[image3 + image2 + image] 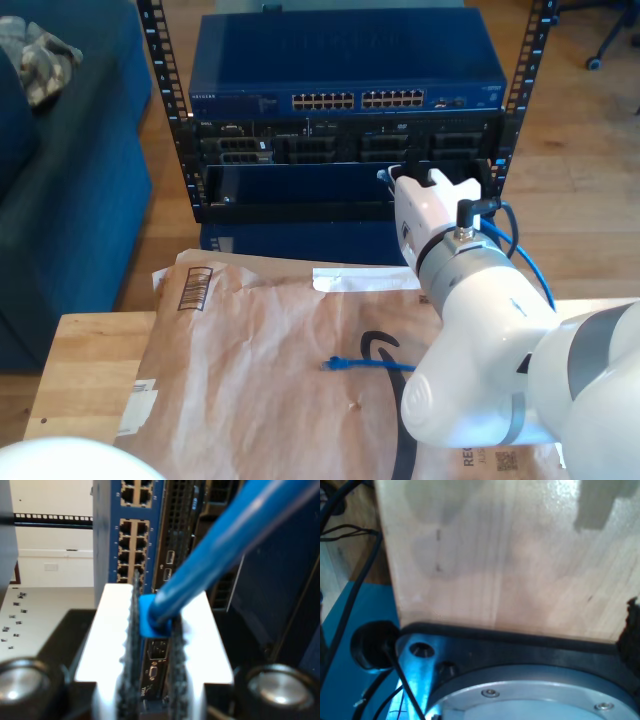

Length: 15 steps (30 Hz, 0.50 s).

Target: Grab the cable and plug it in

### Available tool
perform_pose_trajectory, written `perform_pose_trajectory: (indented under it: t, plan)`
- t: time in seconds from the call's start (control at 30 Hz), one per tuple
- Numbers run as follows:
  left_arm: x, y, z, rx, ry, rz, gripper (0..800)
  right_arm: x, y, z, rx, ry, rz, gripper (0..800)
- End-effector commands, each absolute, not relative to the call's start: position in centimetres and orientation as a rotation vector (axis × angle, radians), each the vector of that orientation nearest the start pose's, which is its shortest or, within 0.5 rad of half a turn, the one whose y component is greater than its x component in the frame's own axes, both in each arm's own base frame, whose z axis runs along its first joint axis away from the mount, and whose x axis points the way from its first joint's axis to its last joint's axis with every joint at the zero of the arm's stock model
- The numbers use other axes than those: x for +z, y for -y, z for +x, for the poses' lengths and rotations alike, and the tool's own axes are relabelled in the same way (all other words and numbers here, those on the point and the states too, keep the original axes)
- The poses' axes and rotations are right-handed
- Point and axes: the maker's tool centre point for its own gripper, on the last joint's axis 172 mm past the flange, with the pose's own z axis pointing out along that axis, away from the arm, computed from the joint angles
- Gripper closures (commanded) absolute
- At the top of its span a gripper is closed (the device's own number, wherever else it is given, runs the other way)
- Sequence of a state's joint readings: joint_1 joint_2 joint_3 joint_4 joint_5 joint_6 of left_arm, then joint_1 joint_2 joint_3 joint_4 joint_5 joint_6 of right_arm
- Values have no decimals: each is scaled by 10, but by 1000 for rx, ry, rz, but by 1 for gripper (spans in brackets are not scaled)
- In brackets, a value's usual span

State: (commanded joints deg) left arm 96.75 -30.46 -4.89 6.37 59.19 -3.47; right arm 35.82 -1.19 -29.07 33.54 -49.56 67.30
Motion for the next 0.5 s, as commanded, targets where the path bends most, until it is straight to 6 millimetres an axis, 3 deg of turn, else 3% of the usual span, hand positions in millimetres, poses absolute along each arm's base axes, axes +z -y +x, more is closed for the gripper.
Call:
perform_pose_trajectory:
  t: [0.13,0.23,0.3,0.43,0.5]
  plan:
    - [29,-121,-36,-501,-2116,1912,0,309,-196,516,-1086,-1130,-1581,800]
    - [29,-121,-36,-501,-2116,1912,0,293,-193,515,-1096,-1140,-1605,800]
    - [29,-122,-36,-499,-2119,1914,0,301,-190,516,-1120,-1131,-1578,800]
    - [29,-122,-36,-500,-2117,1913,0,281,-188,512,-1118,-1141,-1619,800]
    - [29,-121,-36,-501,-2116,1912,0,288,-189,515,-1134,-1134,-1595,800]
